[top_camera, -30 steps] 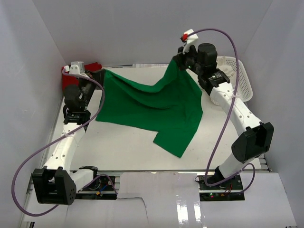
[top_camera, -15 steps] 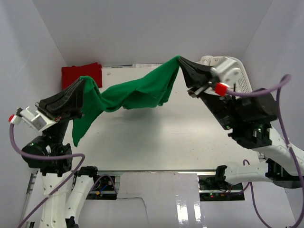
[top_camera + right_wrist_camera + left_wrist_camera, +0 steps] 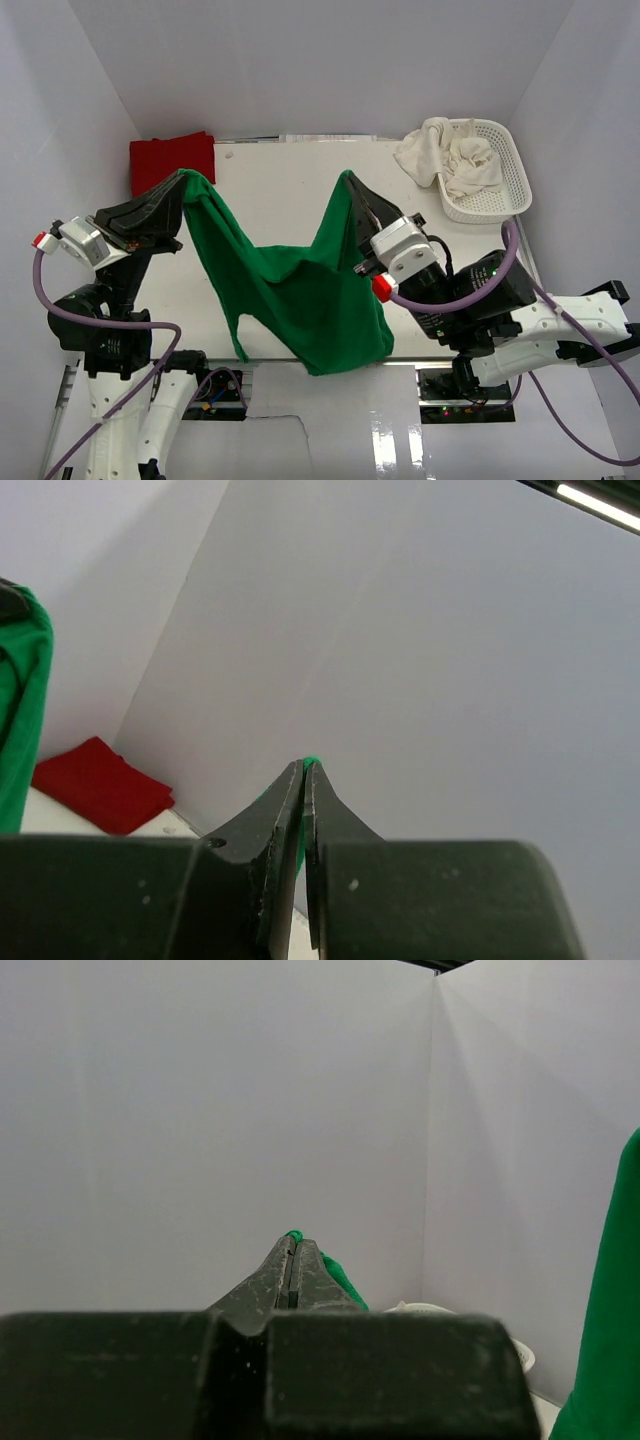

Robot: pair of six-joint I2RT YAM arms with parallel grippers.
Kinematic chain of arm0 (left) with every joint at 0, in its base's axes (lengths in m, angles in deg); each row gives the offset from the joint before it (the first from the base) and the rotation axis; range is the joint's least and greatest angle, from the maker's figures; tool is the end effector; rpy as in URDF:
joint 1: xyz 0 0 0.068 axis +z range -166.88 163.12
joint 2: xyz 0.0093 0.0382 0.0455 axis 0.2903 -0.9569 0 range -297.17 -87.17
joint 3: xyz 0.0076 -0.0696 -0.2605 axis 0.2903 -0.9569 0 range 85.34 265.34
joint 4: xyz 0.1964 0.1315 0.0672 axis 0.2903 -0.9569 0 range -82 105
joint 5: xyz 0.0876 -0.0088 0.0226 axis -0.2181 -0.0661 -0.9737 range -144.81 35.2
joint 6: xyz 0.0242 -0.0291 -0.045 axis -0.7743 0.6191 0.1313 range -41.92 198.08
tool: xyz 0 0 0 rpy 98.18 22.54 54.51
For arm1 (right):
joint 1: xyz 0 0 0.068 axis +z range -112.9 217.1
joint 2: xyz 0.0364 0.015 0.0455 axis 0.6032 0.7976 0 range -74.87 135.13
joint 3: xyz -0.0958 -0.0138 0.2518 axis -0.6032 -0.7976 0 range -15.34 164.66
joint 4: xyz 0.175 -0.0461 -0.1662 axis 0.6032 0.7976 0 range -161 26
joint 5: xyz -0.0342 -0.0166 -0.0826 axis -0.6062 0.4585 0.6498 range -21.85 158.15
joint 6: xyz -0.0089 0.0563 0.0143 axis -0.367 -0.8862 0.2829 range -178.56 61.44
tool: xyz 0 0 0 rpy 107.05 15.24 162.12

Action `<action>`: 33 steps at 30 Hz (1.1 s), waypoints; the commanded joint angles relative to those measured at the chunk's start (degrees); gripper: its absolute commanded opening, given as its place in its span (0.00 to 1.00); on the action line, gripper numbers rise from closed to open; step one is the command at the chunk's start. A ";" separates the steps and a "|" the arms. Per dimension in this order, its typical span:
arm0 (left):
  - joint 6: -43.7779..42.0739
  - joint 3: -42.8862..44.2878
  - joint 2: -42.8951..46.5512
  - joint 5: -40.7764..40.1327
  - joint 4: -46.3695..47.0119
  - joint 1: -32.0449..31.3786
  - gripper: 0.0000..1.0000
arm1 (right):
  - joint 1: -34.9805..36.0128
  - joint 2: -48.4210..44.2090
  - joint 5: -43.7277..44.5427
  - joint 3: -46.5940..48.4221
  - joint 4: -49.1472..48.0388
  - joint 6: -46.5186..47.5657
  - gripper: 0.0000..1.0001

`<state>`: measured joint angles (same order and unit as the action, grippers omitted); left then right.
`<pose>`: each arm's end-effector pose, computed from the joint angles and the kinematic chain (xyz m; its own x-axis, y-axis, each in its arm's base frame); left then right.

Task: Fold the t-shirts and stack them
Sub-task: Flatten out the tshirt

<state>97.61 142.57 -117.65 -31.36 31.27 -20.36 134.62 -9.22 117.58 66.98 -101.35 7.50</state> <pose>0.0535 -0.0203 0.4793 0.5261 -0.3393 -0.7798 0.5539 0.8325 0.0115 0.0080 0.1857 0.5485 0.6123 -0.0971 -0.7847 -0.3768 0.8367 -0.3975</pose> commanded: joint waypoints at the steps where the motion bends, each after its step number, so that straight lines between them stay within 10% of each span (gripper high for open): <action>1: -0.72 0.16 -0.45 0.81 -1.24 0.06 0.00 | -0.04 -2.89 2.16 2.49 -10.96 6.97 0.08; 8: 1.03 -1.24 -5.46 2.22 -1.16 0.06 0.00 | -8.11 -3.77 4.71 1.96 -8.08 2.60 0.08; 16: 1.13 -3.62 -8.45 2.84 0.69 0.06 0.00 | -42.55 4.13 -17.59 7.76 25.31 -32.35 0.08; 24: -2.91 -2.66 -16.27 1.78 2.97 0.06 0.00 | -67.07 14.84 -39.75 9.43 29.03 -46.81 0.08; 33: -4.50 0.68 -29.45 0.99 7.80 0.15 0.00 | -77.38 22.14 -47.76 14.43 28.85 -50.94 0.08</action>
<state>94.33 140.02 -145.34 -29.51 35.31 -20.36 58.88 13.05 74.43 75.44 -68.26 -40.36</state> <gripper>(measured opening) 0.015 0.078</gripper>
